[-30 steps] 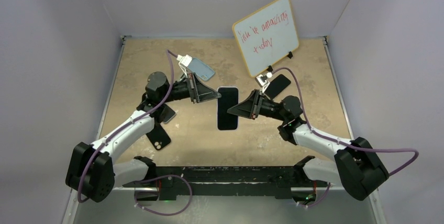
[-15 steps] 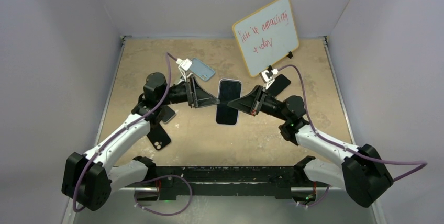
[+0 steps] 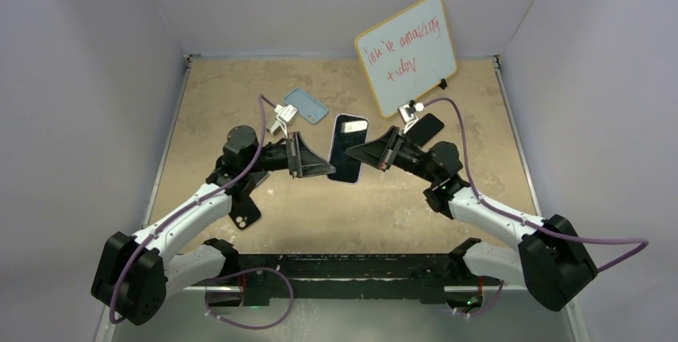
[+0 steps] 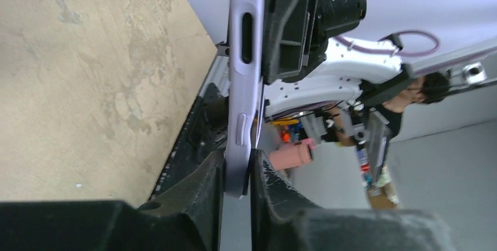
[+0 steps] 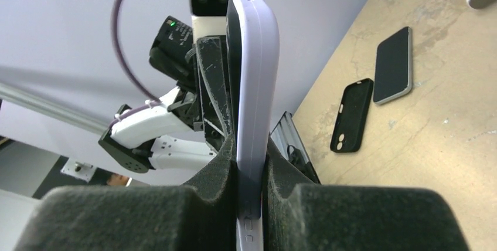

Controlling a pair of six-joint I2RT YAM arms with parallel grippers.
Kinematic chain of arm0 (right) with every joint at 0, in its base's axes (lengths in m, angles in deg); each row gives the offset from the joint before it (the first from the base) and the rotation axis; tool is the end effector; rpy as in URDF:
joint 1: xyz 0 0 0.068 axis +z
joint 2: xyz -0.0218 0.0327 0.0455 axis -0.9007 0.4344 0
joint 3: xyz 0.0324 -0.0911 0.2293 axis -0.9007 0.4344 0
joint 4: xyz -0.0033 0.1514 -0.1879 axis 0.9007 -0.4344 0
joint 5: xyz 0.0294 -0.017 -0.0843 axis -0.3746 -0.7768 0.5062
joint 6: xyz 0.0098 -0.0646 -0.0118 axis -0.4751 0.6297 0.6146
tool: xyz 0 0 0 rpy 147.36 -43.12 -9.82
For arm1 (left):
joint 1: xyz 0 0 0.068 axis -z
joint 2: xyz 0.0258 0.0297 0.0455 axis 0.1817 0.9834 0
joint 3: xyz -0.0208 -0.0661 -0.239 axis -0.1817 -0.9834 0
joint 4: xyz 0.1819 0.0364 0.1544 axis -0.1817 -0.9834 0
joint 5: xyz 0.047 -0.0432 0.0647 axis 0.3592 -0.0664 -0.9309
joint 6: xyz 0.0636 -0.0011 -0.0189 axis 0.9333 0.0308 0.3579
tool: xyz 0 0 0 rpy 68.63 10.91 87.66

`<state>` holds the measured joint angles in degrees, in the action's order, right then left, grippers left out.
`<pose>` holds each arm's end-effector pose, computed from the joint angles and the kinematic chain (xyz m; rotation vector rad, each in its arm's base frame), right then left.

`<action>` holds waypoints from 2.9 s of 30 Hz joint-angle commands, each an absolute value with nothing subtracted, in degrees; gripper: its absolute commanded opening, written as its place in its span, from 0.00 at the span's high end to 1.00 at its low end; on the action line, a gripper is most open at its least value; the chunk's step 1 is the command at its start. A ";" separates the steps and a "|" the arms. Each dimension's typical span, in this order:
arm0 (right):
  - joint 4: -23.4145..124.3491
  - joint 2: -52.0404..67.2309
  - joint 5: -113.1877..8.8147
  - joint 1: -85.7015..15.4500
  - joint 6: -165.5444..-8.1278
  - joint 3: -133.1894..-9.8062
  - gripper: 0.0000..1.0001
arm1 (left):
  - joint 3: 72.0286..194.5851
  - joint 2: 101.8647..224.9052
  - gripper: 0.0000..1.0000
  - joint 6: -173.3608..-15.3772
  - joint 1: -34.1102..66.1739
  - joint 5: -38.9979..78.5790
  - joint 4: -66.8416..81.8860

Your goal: Put the phone into the phone case

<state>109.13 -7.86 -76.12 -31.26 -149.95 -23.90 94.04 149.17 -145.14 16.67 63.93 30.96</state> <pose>0.1915 0.1571 0.2841 -0.0979 1.5161 1.8332 0.1908 -0.1446 0.2649 0.2607 1.9724 -1.8383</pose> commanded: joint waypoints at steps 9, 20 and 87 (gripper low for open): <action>108.41 -8.02 -71.94 -31.47 -143.14 -27.10 1.00 | 105.68 151.26 1.00 -123.25 18.26 53.23 -2.81; 113.96 -7.51 -78.63 -31.51 -143.38 -24.71 1.00 | 104.42 145.42 0.48 -129.64 15.31 53.40 9.42; 105.09 -6.57 -80.87 -34.27 -141.24 -30.29 1.00 | 109.12 151.31 0.89 -118.29 14.81 52.27 -2.13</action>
<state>99.73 -4.21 -81.32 -33.66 -140.25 -27.39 109.39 154.22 -121.73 15.49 57.31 0.77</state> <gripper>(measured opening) 0.104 0.089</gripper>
